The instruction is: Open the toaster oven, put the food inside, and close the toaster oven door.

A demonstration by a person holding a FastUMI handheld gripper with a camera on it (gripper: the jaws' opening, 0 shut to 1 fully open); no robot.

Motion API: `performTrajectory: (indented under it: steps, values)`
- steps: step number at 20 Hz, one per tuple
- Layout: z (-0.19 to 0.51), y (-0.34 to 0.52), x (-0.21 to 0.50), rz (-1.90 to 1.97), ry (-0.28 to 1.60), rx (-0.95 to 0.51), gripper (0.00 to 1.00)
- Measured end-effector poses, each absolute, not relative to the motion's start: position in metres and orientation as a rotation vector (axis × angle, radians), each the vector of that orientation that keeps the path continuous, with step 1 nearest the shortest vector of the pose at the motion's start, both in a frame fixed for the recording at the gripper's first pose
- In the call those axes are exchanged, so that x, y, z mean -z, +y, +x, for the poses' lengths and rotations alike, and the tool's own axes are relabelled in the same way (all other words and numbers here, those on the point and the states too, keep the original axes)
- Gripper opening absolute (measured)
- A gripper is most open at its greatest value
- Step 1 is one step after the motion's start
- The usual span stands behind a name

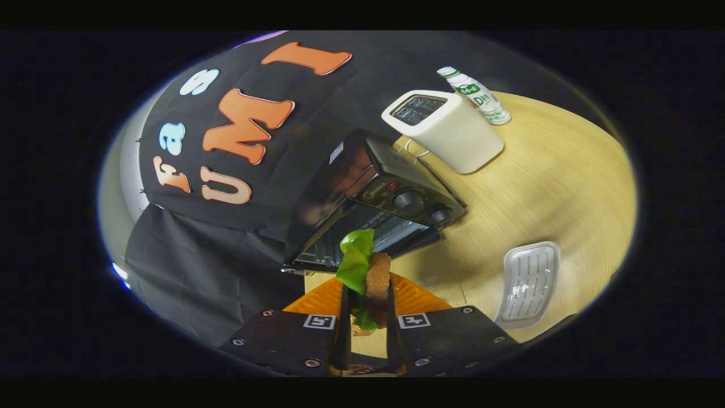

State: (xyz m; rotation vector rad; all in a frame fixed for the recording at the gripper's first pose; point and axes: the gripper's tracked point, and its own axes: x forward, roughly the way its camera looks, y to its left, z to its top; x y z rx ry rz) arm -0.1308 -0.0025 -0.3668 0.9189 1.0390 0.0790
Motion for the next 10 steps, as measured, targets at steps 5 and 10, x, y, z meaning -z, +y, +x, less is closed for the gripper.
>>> performTrajectory:
  steps: [5,10]
  values:
    - [-0.101,0.025,0.383,0.972,1.004,-0.051,0.26]
    - [-0.075,0.047,0.4,1.01,0.975,-0.028,0.26]
